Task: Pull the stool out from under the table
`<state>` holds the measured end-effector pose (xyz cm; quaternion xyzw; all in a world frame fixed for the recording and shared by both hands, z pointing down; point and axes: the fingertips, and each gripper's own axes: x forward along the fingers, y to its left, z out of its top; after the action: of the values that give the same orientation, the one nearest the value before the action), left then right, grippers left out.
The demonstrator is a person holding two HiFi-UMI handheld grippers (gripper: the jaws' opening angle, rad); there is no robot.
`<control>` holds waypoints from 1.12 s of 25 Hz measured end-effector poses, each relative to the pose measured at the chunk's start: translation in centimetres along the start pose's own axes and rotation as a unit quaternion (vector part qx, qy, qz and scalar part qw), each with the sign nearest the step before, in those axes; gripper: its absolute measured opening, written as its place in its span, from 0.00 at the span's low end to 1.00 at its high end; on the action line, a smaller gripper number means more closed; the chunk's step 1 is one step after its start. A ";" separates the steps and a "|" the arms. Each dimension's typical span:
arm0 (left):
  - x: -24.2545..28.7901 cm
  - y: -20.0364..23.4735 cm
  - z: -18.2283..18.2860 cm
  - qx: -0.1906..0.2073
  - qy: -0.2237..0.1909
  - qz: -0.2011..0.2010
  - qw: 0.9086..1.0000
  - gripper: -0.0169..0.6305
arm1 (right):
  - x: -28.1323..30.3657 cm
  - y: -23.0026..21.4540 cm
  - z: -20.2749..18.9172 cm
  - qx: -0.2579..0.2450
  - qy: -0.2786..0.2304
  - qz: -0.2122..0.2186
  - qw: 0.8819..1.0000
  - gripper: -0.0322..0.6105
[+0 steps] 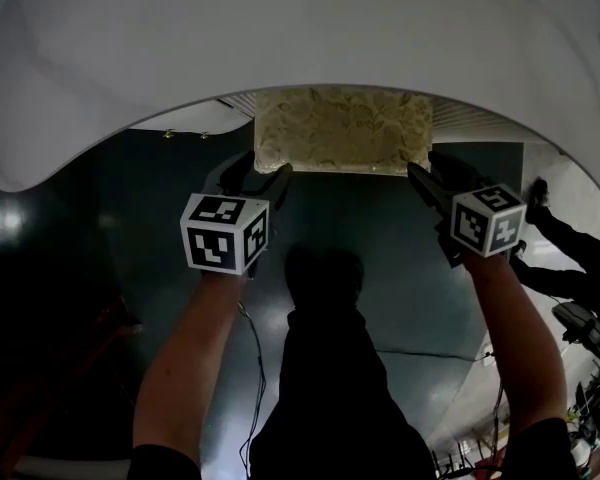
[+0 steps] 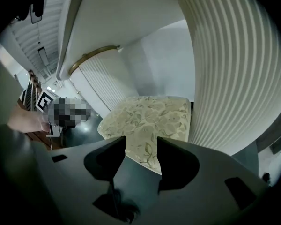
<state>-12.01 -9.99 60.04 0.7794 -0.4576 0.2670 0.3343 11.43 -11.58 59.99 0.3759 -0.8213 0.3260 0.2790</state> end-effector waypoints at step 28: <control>6.6 4.2 -3.1 -0.116 0.048 -0.033 0.992 0.59 | 3.9 -7.2 -3.6 0.104 0.031 -0.024 0.994 0.46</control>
<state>-13.22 -12.69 67.90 0.7368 -0.4426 0.2379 0.4524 15.79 -14.23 67.38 0.4124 -0.7646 0.4140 0.2718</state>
